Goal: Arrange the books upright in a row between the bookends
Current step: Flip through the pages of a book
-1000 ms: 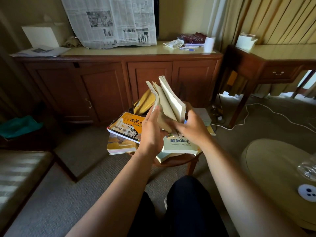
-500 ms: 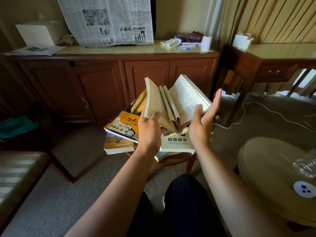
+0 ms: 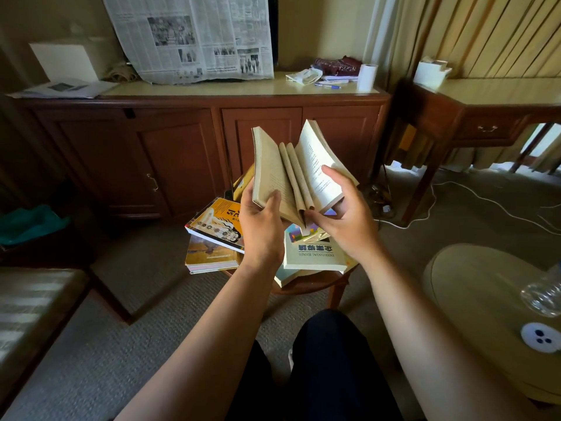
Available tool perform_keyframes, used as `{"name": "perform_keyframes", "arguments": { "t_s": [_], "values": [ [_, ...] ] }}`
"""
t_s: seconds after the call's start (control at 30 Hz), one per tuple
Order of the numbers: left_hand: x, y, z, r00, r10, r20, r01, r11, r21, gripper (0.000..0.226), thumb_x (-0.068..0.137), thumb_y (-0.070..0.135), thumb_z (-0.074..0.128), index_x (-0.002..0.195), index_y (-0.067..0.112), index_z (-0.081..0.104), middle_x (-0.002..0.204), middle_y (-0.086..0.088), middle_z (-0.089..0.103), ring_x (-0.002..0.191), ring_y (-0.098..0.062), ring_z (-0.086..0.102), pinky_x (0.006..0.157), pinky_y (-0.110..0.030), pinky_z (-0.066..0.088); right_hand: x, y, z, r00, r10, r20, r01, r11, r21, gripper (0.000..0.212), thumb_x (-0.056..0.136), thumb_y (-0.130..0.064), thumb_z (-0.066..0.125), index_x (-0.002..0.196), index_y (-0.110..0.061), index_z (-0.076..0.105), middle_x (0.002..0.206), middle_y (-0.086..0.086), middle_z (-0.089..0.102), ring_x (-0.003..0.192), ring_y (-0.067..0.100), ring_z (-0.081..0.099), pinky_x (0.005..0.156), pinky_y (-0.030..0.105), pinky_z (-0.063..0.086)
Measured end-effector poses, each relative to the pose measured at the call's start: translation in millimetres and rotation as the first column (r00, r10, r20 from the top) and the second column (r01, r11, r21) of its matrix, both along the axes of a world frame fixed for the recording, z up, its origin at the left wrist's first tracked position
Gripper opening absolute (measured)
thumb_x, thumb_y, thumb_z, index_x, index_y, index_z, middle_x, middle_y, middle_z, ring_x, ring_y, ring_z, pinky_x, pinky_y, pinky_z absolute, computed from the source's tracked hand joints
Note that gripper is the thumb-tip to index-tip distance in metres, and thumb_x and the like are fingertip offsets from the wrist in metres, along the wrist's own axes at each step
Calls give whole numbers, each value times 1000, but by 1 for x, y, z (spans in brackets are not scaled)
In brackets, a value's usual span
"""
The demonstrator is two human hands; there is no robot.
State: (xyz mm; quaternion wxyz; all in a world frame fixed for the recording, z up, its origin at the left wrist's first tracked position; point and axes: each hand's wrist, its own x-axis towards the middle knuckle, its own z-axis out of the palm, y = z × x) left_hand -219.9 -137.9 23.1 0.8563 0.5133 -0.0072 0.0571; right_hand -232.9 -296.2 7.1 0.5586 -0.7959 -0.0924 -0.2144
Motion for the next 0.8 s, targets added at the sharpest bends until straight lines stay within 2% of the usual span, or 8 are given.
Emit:
{"name": "perform_keyframes", "arguments": {
  "t_s": [0.07,0.17,0.33,0.43,0.53,0.6,0.7,0.8],
  "values": [
    [2,2,-2,1000,-7,6,6,1000,30,31,106,7,54,124,31,61,92,20,76,86,0,74,85,-48,63,1,-1,0,1000,15,-2,-15,1000,21,75,79,-33,85,145,-41,49,155,-17,45,144,7,42,113,48,46],
    [2,5,-2,1000,-27,-8,27,1000,-1,31,105,11,55,118,35,69,108,8,77,103,-14,75,92,-60,59,-2,-2,0,1000,8,-22,-8,1000,8,66,81,-29,85,136,-51,56,150,-18,51,143,12,45,113,51,44],
    [6,10,-5,997,-46,-63,40,996,-81,25,106,9,56,124,21,68,114,-2,78,110,-27,73,95,-68,54,-5,-3,2,999,-8,-40,8,1000,-10,66,73,-55,84,134,-51,59,146,-11,57,130,28,59,99,61,52],
    [6,14,-1,995,-74,-72,68,994,-88,22,107,9,55,116,23,70,103,1,79,99,-22,76,93,-70,54,-5,-6,4,998,-9,-64,9,1000,-8,65,70,-61,83,130,-54,61,139,-13,63,120,33,65,94,62,54],
    [4,16,1,993,-97,-73,92,994,-60,24,107,9,53,109,26,70,95,7,80,89,-15,77,93,-67,56,-4,-8,4,999,19,-38,-19,1000,-19,58,75,-45,87,128,-50,64,135,-21,64,110,40,68,90,62,55],
    [2,16,0,995,-76,-58,75,997,-22,24,106,9,55,110,27,71,102,4,80,98,-19,77,95,-66,55,-2,-7,1,1000,29,-9,-30,998,-54,58,84,-22,84,130,-50,63,135,-26,62,109,27,70,92,55,57],
    [0,13,-5,999,-46,4,46,997,55,32,104,13,57,112,38,75,116,2,77,116,-25,71,101,-65,53,0,4,-8,991,-86,101,100,985,-140,57,88,0,70,132,-36,65,87,-26,66,57,12,55,53,33,52],
    [-1,11,-4,997,-64,36,59,991,122,45,107,13,54,103,51,76,102,11,78,104,-22,70,99,-68,52,2,18,-15,945,-214,249,272,935,-227,42,90,-2,66,126,-24,73,80,-16,58,57,4,43,54,12,38]
  ]
}}
